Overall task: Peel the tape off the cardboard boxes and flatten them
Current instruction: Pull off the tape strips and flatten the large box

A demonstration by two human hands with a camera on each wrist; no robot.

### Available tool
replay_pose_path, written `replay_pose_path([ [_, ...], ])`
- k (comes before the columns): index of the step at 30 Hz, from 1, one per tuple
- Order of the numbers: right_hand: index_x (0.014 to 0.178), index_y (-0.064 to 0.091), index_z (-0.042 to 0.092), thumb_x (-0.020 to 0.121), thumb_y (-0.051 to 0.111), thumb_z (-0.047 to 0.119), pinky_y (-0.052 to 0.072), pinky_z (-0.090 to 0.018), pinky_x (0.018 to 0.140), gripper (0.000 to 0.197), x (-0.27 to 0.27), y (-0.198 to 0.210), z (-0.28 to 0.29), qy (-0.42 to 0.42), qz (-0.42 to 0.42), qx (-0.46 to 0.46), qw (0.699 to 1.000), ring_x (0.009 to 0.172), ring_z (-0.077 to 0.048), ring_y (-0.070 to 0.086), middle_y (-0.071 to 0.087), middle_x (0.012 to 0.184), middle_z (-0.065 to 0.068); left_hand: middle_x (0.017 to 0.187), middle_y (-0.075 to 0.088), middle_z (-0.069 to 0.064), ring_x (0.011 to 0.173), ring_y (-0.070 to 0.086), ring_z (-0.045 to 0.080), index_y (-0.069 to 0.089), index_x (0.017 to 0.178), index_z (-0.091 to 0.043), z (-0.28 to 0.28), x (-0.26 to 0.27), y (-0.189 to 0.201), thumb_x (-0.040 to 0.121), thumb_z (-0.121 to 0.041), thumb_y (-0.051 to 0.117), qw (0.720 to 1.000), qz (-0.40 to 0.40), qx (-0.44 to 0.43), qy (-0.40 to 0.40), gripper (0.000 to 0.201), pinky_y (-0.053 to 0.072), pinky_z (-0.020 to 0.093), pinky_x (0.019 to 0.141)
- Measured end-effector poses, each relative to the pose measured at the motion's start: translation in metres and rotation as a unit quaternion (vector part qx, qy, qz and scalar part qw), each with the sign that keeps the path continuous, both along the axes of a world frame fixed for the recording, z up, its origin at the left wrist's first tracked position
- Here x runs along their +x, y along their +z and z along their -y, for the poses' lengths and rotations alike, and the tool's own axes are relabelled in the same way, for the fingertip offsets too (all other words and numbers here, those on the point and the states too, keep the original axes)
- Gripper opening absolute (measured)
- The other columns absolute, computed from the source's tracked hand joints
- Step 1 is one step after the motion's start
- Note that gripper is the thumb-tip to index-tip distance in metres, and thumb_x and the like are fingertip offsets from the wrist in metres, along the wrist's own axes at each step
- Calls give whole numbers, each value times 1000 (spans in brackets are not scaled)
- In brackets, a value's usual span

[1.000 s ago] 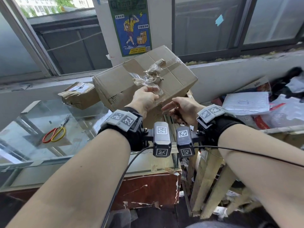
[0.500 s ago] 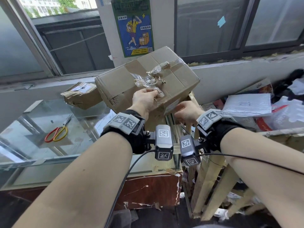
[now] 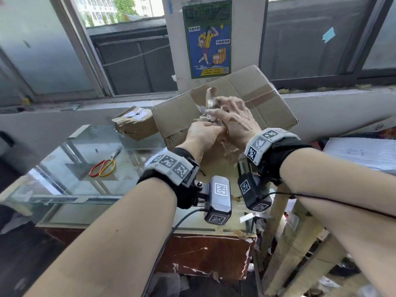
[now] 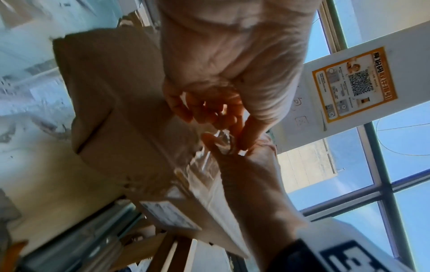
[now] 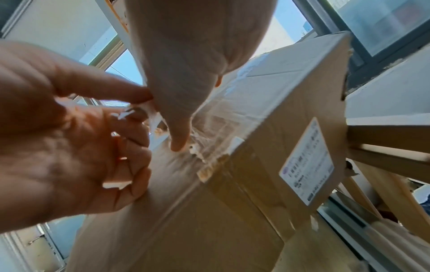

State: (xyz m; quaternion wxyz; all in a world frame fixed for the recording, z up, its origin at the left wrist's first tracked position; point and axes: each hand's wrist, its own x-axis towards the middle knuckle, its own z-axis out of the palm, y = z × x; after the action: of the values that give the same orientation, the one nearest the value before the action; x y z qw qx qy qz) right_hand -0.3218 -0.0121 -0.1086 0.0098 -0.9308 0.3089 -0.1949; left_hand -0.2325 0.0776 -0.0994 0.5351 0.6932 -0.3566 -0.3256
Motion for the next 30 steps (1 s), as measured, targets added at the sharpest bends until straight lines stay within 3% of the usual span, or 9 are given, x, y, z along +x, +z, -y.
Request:
replay_pose_path([
  [3, 124, 63, 22, 91, 59, 27, 19, -31, 111, 33, 8, 10, 3, 41, -9, 31, 999, 137, -25, 24, 36, 150, 1, 84, 68, 4, 71, 58, 12, 74, 84, -13, -3, 16, 0, 87, -22, 70, 1000, -20, -12, 17, 11, 47, 21, 65],
  [6, 109, 71, 13, 96, 53, 24, 34, -33, 101, 25, 20, 21, 10, 42, -2, 52, 998, 127, -27, 40, 58, 131, -4, 88, 69, 11, 76, 61, 18, 70, 73, -17, 1, 30, -1, 90, -22, 68, 996, -38, -47, 64, 17, 54, 35, 74],
  [10, 80, 68, 15, 93, 54, 22, 37, -26, 67, 20, 34, 36, 12, 8, 1, 58, 998, 84, -31, 60, 67, 85, -10, 90, 73, 16, 79, 66, 24, 72, 75, -11, 10, 43, 5, 81, -13, 76, 988, -80, -92, 99, 8, 57, 39, 77],
  [14, 89, 73, 20, 93, 57, 26, 44, -27, 73, 17, 38, 51, 13, -11, 5, 102, 995, 89, -26, 62, 69, 92, -1, 92, 71, 5, 89, 68, 21, 67, 85, -17, 21, 76, 10, 65, -17, 89, 975, -96, -102, 174, 30, 56, 40, 88],
  [17, 97, 75, 23, 93, 56, 21, 48, -27, 78, 19, 42, 58, 20, -36, 17, 136, 990, 94, -23, 63, 72, 105, -1, 117, 56, 1, 113, 54, 20, 55, 110, -23, 24, 97, 14, 58, -38, 91, 985, 101, -19, 138, 65, 49, 39, 97],
  [19, 97, 76, 23, 92, 57, 20, 48, -27, 75, 20, 48, 61, 22, -48, 20, 139, 989, 91, -23, 64, 72, 101, -3, 130, 49, 2, 126, 43, 23, 50, 126, -27, 26, 98, 14, 56, -51, 87, 960, 272, 64, 30, 83, 38, 41, 107],
  [21, 94, 76, 19, 92, 56, 19, 51, -31, 76, 20, 54, 64, 20, -54, 15, 132, 990, 89, -26, 64, 72, 97, -6, 135, 45, 2, 132, 34, 25, 48, 129, -28, 31, 92, 10, 53, -64, 81, 925, 360, 117, -12, 91, 28, 45, 113],
  [25, 90, 75, 16, 91, 56, 19, 50, -27, 72, 20, 62, 69, 20, -79, 33, 137, 987, 84, -23, 63, 71, 89, -2, 154, 25, 7, 146, 12, 28, 39, 141, -12, 44, 89, 3, 62, -78, 66, 909, 384, 163, 7, 106, 8, 53, 119],
  [30, 91, 75, 21, 92, 57, 25, 41, -20, 58, 19, 66, 75, 20, -95, 57, 177, 978, 79, -18, 60, 69, 85, 0, 160, 12, 8, 148, 2, 27, 37, 142, -13, 50, 93, 4, 80, -65, 59, 902, 400, 163, 7, 84, -3, 56, 118],
])
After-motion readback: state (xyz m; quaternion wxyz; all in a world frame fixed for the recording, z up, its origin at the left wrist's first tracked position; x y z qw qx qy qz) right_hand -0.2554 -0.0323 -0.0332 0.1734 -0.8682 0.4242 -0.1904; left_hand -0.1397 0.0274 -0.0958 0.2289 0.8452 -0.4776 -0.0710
